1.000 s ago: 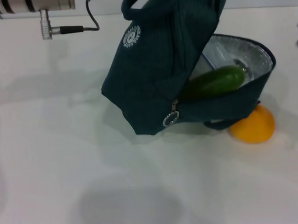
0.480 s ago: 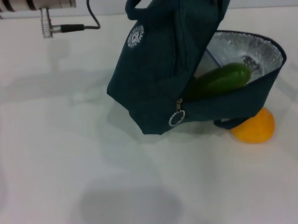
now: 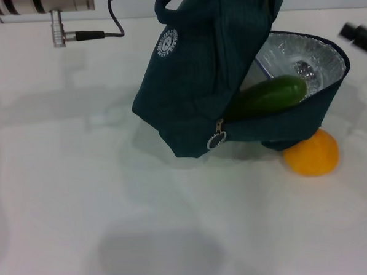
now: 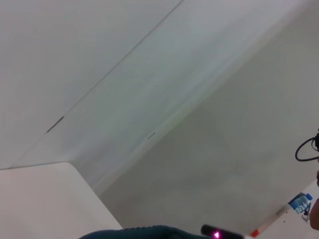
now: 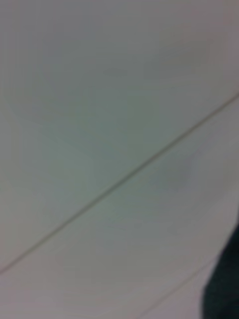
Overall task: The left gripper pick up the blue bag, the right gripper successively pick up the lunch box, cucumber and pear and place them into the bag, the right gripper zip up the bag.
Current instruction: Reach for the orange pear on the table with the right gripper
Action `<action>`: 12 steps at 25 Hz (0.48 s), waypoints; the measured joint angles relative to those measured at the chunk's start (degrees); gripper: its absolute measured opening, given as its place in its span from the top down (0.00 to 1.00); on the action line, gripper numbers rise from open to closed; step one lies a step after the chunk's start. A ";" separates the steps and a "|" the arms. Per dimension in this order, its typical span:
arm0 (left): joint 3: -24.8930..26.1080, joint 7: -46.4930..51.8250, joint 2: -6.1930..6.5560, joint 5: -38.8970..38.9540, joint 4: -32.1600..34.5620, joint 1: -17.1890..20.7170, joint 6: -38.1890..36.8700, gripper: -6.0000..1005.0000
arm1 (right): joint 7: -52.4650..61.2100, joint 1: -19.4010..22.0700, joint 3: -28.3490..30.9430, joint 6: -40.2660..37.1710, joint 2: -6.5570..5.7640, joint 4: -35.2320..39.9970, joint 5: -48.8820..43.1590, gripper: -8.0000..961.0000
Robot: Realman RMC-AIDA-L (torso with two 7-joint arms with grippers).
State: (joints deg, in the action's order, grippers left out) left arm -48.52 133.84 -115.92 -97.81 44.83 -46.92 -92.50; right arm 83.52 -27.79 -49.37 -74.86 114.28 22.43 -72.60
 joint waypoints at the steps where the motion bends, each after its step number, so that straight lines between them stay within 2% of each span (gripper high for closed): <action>1: 0.07 -0.14 0.00 0.00 0.00 0.04 -0.08 0.94 | 0.12 -0.19 -1.35 0.86 0.25 -0.04 -0.01 0.32; 4: 0.24 -0.48 0.00 0.00 0.00 0.21 -0.43 0.94 | 0.77 -0.53 -4.64 3.46 0.75 -0.05 -0.01 0.33; 8: 0.27 -0.69 0.00 0.73 0.02 0.29 -0.73 0.94 | 2.40 -0.91 -8.18 5.74 0.82 -0.08 0.00 0.35; 12: 0.28 -0.80 0.00 1.12 0.00 0.33 -0.85 0.94 | 2.31 -0.78 -8.90 3.18 0.96 0.00 0.13 0.36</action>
State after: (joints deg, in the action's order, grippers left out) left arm -48.25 133.04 -115.93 -96.70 44.83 -46.58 -93.35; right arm 85.83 -28.57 -58.27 -71.68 115.24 22.43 -72.47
